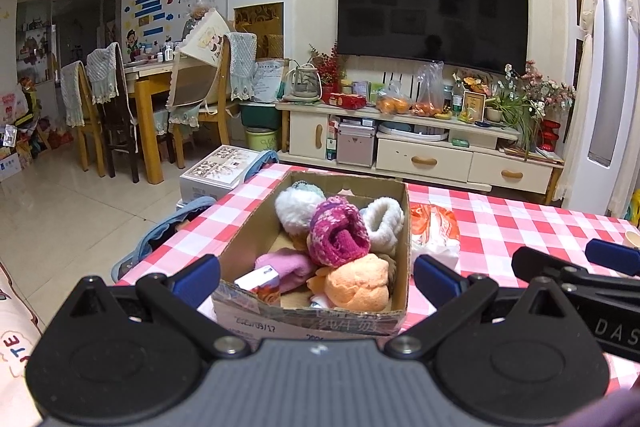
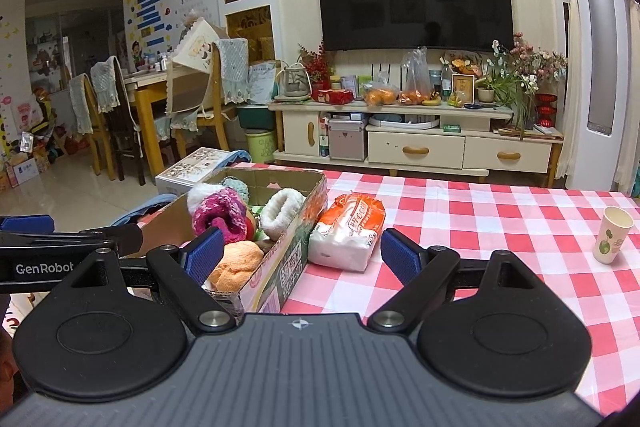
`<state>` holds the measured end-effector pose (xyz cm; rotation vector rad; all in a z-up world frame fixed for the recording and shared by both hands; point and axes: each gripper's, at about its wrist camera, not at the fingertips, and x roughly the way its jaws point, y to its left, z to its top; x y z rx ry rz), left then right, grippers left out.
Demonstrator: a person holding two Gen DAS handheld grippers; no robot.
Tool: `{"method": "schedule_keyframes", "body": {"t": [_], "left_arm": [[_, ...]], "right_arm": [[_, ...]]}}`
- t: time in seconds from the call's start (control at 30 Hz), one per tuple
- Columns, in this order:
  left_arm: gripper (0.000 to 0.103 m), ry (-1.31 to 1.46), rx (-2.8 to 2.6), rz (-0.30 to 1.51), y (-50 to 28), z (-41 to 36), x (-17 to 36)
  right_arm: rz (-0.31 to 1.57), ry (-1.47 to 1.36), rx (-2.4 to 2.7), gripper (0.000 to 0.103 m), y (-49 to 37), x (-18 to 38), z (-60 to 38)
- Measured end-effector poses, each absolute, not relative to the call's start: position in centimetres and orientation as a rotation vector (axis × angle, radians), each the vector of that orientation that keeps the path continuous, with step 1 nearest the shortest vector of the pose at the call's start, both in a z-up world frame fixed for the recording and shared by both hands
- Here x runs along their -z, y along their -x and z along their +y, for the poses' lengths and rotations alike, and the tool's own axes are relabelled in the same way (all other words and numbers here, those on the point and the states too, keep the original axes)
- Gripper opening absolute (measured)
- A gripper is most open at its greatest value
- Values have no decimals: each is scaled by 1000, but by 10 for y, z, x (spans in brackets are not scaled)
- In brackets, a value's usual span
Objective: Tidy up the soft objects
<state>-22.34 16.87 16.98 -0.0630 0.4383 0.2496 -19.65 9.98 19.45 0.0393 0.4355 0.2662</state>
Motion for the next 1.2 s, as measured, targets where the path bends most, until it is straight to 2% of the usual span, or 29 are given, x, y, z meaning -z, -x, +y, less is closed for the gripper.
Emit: {"method": "schedule_keyframes", "body": {"t": [0.77,1.2], "left_arm": [[102,54,-255,439,220,160,-163],[102,32,-202,484,188,138,-145]], "right_arm": [[446,-54,-256,103,198,-188,98],[464,-120,-209,103,185,-170,64]]}}
